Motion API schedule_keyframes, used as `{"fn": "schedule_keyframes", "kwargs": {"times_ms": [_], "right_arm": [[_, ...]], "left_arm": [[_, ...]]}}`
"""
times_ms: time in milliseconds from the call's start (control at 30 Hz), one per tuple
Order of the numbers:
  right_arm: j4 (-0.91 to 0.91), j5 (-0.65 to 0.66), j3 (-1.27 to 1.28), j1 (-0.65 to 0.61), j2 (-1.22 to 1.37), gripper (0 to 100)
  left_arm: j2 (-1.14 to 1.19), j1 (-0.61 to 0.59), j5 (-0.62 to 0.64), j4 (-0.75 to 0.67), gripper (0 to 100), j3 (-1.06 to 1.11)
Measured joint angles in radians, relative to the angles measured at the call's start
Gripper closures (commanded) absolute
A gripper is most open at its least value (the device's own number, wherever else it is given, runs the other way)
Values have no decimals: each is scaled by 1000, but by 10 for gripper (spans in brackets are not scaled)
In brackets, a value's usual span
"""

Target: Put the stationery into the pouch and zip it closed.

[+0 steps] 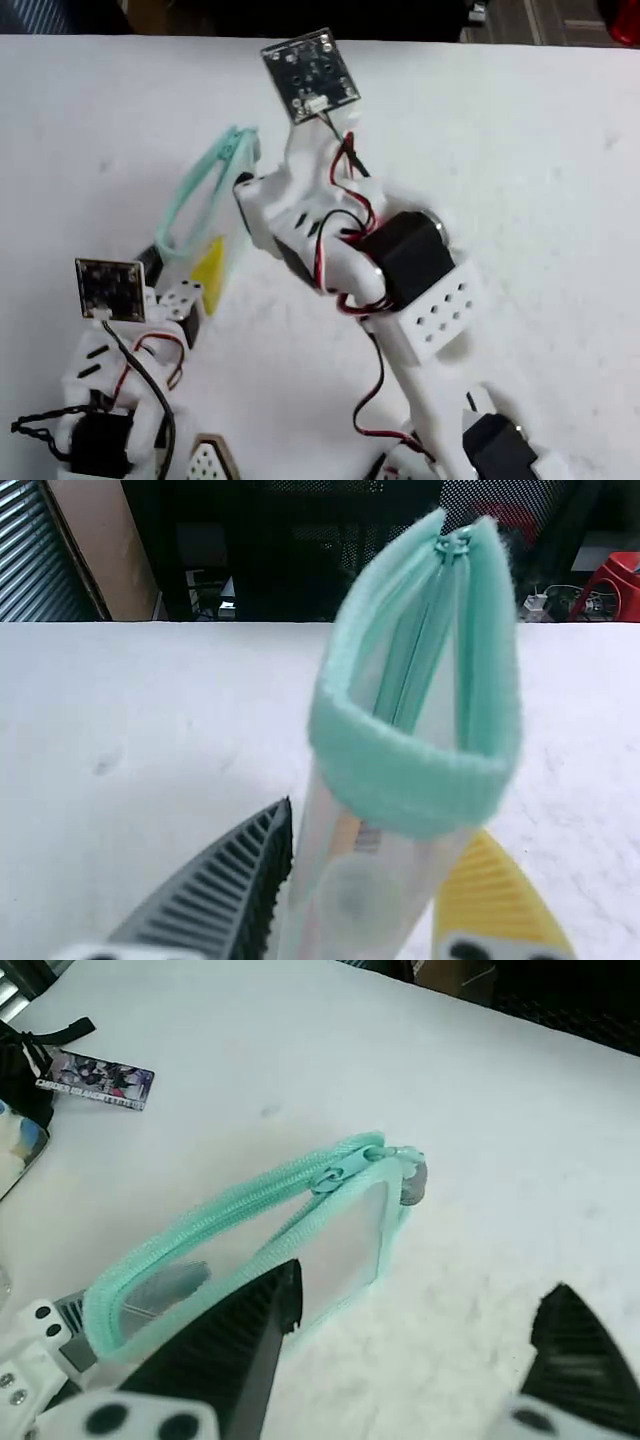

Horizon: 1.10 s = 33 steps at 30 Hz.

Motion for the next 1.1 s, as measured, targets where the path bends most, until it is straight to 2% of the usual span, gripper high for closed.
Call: {"fn": "schedule_keyframes", "kwargs": {"times_ms": [167,233,533,667,900,1100], "right_arm": [[0,0,-3,-11,5,821],[0,0,-3,-15,6,835],[-41,-14,-3,-14,6,682],[-43,-86,-3,-26,6,674],[-43,-106,-37,-83,104,674],[-5,-176,-192,-86,226,673]], "left_arm": [[0,0,0,0,770,0],[0,0,0,0,770,0],[0,0,0,0,770,0],[0,0,0,0,770,0],[0,0,0,0,770,0],[0,0,0,0,770,0]]}}
